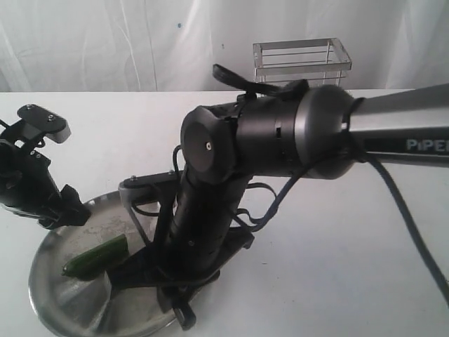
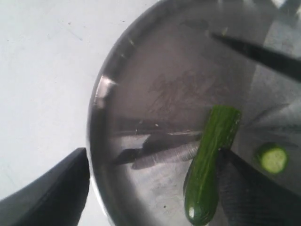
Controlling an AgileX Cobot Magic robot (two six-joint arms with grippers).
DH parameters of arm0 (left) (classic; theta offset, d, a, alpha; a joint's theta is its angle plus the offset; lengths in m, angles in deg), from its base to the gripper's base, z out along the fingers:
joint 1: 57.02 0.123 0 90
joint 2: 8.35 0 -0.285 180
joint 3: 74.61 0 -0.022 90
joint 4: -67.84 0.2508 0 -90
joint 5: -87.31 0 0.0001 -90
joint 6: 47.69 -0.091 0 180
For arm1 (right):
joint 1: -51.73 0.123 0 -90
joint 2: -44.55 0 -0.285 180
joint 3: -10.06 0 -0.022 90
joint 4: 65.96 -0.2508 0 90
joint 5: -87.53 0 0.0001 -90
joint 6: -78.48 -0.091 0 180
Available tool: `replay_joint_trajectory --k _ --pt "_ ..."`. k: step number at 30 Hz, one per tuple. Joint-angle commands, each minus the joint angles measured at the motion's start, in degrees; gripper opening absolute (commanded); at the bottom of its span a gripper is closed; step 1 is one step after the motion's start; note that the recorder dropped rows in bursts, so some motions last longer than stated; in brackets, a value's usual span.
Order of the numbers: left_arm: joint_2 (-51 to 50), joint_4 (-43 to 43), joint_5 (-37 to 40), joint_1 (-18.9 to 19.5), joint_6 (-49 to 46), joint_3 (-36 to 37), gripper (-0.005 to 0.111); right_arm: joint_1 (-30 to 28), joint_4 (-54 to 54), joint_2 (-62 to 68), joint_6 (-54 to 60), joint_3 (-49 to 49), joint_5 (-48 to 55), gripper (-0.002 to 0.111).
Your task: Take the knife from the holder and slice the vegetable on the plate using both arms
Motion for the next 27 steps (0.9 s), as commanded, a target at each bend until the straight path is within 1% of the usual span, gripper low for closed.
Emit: replay_joint_trajectory --k 1,17,24,27 --pt "0.44 -2.55 0.84 0.19 1.8 -0.18 0.075 1.02 -3.26 1.75 3.12 0.02 -0.46 0.015" --pt "0.11 -9.02 -1.57 0.19 1.56 -0.18 0.075 1.46 -4.18 4.07 3.12 0.02 -2.76 0.015" --pt "-3.47 -9.37 -1.97 -2.51 0.74 -0.18 0.075 1.46 -4.18 4.5 3.12 0.02 -3.7 0.015" --pt "-4.19 -9.37 -2.43 -2.69 0.74 -0.18 0.075 1.46 -4.18 5.28 3.12 0.02 -3.79 0.015"
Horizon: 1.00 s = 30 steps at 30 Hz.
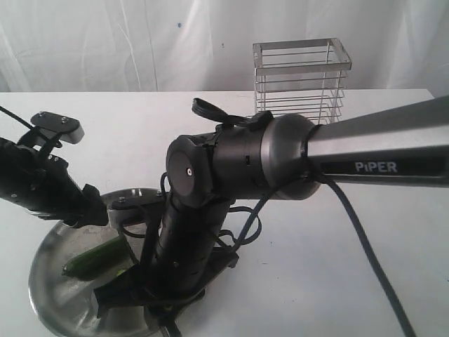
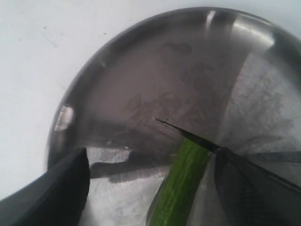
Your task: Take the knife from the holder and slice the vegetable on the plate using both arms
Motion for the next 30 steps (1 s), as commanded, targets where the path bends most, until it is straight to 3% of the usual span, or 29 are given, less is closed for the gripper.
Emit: replay_joint_trajectory --k 1,30 --pt "-0.97 -0.66 -0.25 -0.55 -0.32 -0.18 0.075 0.05 -0.04 0.91 0.68 0.02 -0.44 0.015" --pt "-0.99 -1.93 -2.49 -0.55 -0.55 -0.18 0.075 0.05 0.04 3.42 1.47 0.11 0.18 0.015"
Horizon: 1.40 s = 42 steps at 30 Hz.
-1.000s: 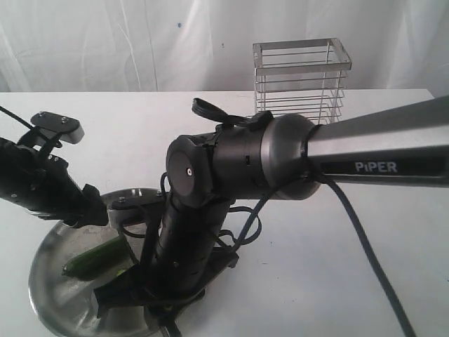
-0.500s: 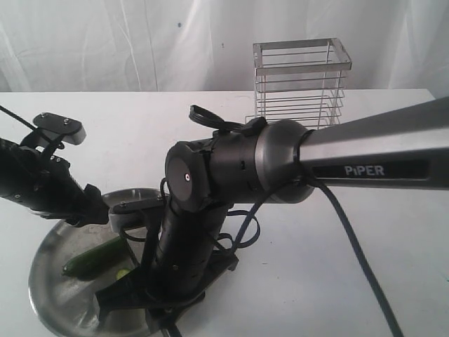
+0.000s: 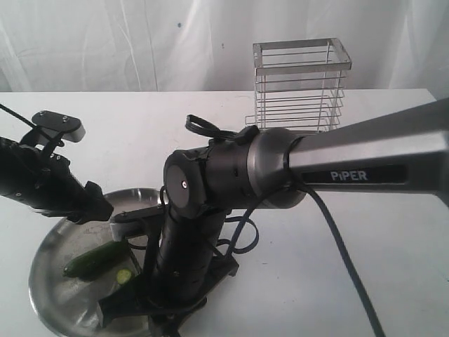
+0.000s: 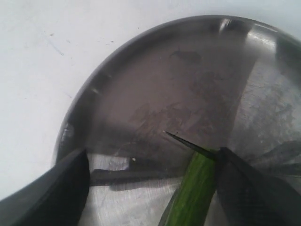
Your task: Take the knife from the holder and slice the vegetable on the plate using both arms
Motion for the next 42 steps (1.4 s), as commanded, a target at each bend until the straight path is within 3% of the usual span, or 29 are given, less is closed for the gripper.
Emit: replay_joint_trajectory --k 1,6,7,10,13,22,29,36,42 --pt "0.07 -0.67 0.64 -0.25 -0.09 -0.18 0.075 0.05 0.04 0.48 0.74 0.11 0.36 0.015" --pt "0.07 -2.1 0.53 -0.25 -0.09 -0.18 0.072 0.05 0.04 0.48 0.85 0.11 0.24 0.015" --pt "0.07 -3.27 0.53 -0.25 -0.09 -0.18 0.065 0.05 0.04 0.48 0.98 0.11 0.26 0.015" --pt "0.07 -8.18 0.53 -0.25 0.13 -0.18 0.026 0.05 0.04 0.48 0.98 0.11 0.26 0.015" --pt "0.07 -8.63 0.77 -0.25 1.03 -0.18 0.0 0.05 0.04 0.48 1.21 0.42 0.26 0.015" --pt "-3.84 -14.94 2.37 -0.25 2.99 -0.18 0.0 0.05 0.04 0.48 1.55 1.36 0.75 0.015" --pt "-5.61 -22.93 1.77 -0.25 -2.88 -0.18 0.0 0.05 0.04 0.48 1.55 1.36 1.0 0.015" --pt "-15.34 -21.48 2.83 -0.25 -7.35 0.14 0.0 0.05 0.04 0.48 1.33 1.36 1.13 0.015" --pt "-15.1 -21.57 3.11 -0.25 -7.24 -1.64 0.0 0.05 -0.29 0.48 1.34 1.36 1.54 0.015"
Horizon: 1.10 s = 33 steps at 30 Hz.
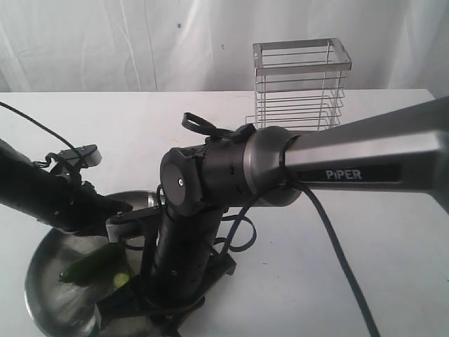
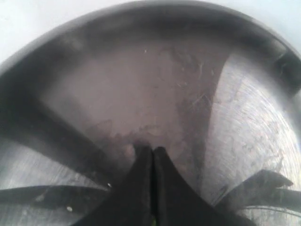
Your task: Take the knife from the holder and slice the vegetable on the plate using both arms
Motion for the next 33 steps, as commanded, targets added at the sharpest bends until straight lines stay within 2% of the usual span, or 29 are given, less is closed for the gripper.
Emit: replay_joint_trajectory --k 1,7,11,16,18,21,24,33 --pt "-0.26 1.54 2.6 -0.21 -0.37 -1.27 0.0 -0.04 -0.2 -0.17 0.37 0.16 -0.1 0.015" --pt "4.26 4.68 5.79 0.82 0.15 -5.89 0.0 -0.04 -0.2 -0.17 0.37 0.16 0.99 0.015" --pt "8.72 8.1 8.43 4.15 0.81 -7.96 0.0 -0.04 -0.2 -0.17 0.37 0.16 1.28 0.015" --pt "13.28 17.18 16.97 7.86 5.15 -8.2 0.001 -0.04 0.05 -0.17 0.47 0.16 1.39 0.015" --pt "13.95 19.67 19.75 7.86 7.35 -7.16 0.006 -0.04 0.16 -0.17 0.47 0.16 1.63 0.015" --pt "13.99 19.87 22.46 7.74 7.9 -4.58 0.021 -0.04 0.44 -0.17 0.61 0.16 2.02 0.015" --pt "13.99 19.61 20.74 7.0 7.9 -1.16 0.031 -0.04 0.79 -0.17 0.61 0.16 2.67 0.015" --pt "13.99 18.55 13.1 3.33 7.68 5.71 0.032 -0.04 0.91 -0.17 0.61 0.16 2.65 0.015"
